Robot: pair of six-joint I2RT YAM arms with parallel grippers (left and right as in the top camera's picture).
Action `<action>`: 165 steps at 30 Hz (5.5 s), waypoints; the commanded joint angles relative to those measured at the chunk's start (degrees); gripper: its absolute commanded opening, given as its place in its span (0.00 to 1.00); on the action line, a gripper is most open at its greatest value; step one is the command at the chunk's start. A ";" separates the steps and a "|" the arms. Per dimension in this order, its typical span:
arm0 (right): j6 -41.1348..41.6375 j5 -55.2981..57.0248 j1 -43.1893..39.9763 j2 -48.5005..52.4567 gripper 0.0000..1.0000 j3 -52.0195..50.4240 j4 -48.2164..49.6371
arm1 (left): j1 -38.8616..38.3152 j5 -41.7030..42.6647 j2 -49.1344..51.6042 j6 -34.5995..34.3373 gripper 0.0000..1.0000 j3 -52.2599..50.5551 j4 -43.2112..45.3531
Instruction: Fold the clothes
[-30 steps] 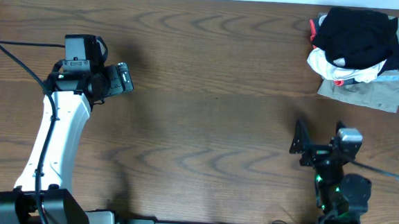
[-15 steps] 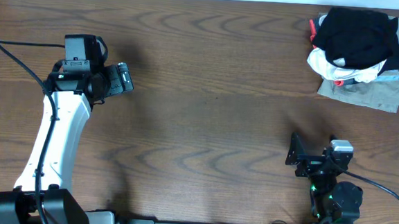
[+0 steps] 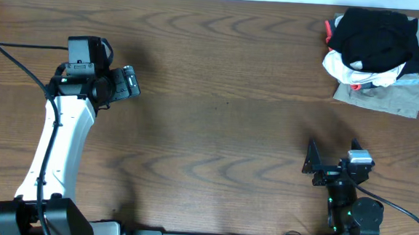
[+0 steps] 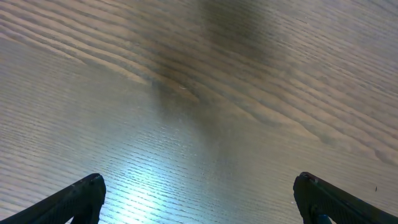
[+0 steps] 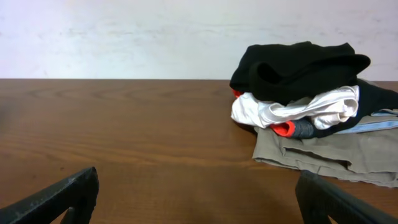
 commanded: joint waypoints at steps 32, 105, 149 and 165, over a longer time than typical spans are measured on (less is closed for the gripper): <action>-1.16 0.79 -0.66 -1.33 0.99 -0.11 -0.26 | 0.13 -0.68 0.63 -0.52 0.98 0.26 -0.09; -1.16 0.79 -0.66 -1.33 0.99 -0.11 -0.26 | 0.09 -0.07 -85.11 0.20 0.98 -66.01 33.29; -1.16 0.79 -0.66 -1.29 0.99 -0.11 -0.26 | 0.09 -0.07 -84.85 0.13 0.98 -66.01 33.35; -1.16 0.79 -0.66 -1.29 0.99 -0.11 -0.26 | 0.09 -0.07 -84.85 0.13 0.98 -66.01 33.35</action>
